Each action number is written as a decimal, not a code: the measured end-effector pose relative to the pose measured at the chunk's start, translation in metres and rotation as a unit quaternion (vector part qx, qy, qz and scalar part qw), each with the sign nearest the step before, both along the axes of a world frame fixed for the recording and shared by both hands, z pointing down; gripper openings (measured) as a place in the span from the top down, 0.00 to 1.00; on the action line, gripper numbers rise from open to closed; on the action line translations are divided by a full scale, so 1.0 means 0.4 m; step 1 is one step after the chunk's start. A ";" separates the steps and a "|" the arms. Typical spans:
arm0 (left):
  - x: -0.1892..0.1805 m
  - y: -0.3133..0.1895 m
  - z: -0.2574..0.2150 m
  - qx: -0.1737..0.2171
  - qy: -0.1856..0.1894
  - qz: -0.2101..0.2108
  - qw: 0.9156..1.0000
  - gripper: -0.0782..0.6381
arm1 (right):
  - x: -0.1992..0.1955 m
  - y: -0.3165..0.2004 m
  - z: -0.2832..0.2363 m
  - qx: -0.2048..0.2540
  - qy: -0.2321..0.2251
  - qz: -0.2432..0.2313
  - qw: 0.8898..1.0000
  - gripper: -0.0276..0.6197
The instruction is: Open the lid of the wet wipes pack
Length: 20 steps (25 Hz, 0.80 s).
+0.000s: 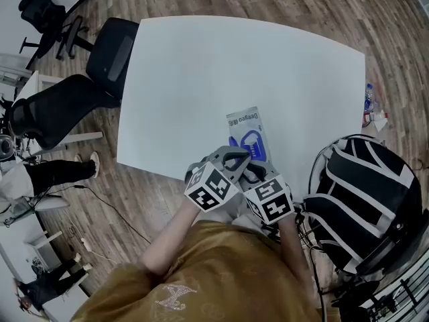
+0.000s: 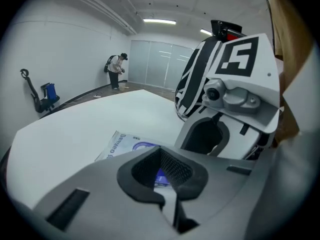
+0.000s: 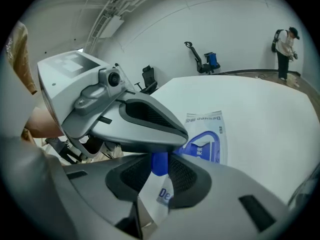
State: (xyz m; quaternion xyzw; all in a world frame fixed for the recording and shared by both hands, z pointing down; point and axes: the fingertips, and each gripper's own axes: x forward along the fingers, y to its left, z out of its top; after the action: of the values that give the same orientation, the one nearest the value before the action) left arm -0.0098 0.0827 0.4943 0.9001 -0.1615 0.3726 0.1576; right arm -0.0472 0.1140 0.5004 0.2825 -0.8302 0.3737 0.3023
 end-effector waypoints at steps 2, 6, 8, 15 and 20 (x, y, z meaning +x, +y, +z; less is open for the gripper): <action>-0.009 -0.003 -0.002 0.005 0.007 -0.013 1.000 0.88 | 0.011 -0.001 0.000 -0.005 -0.007 0.021 1.000 0.79; -0.022 -0.023 -0.011 0.012 0.022 -0.040 0.999 0.89 | 0.033 -0.003 -0.001 -0.014 -0.009 0.034 0.999 0.79; -0.029 -0.034 -0.012 0.013 0.023 -0.048 0.998 0.89 | 0.048 -0.003 -0.002 -0.018 -0.002 0.034 0.999 0.79; -0.038 -0.038 -0.019 0.001 0.039 -0.059 0.997 0.89 | 0.125 0.011 -0.019 -0.033 0.013 0.063 0.997 0.79; -0.055 -0.024 -0.018 -0.007 0.043 -0.066 0.997 0.89 | 0.144 0.014 -0.068 -0.053 -0.061 0.084 0.993 0.79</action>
State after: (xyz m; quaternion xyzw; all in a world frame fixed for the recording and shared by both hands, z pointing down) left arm -0.0320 0.0730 0.4870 0.9015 -0.2109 0.3237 0.1952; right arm 0.0103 0.1196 0.4733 0.3118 -0.7994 0.4575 0.2333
